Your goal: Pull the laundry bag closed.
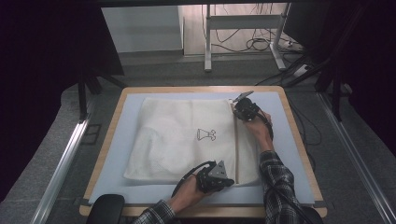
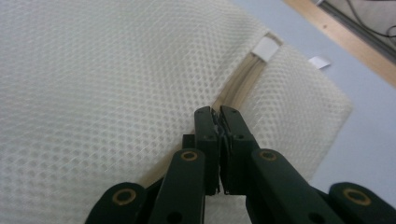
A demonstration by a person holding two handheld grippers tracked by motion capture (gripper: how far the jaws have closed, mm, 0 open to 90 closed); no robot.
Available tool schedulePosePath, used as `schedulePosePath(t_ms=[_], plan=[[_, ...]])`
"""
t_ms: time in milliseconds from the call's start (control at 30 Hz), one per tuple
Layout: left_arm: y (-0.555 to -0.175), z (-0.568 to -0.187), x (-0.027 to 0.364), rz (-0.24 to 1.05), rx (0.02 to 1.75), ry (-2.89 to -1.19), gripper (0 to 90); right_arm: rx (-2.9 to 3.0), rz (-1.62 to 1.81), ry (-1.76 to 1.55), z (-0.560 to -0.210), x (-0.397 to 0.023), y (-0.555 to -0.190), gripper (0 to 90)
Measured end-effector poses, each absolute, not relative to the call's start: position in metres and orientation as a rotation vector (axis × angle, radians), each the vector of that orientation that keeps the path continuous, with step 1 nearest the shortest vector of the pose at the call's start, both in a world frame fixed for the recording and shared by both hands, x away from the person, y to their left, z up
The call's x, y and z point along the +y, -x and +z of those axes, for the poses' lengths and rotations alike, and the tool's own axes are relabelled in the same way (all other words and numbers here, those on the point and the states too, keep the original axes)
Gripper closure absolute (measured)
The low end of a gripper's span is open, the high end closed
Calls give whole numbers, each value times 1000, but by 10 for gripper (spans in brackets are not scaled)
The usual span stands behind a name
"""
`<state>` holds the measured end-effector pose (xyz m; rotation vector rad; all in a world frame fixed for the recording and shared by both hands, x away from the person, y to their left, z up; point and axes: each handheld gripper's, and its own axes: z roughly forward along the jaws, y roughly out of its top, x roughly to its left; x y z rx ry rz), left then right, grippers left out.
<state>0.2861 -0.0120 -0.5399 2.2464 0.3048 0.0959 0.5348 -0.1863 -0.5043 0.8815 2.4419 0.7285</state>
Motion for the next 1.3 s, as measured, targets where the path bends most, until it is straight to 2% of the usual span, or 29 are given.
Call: schedulePosePath(t_ms=[700,1300], plan=[[-285,-540,-12,106,302,-2250,900,2432,730,-898,-505,-179,-552,865],[-286,-540,-12,99,308,-2243,900,2469,819,-948,-503,-192,-556,864]])
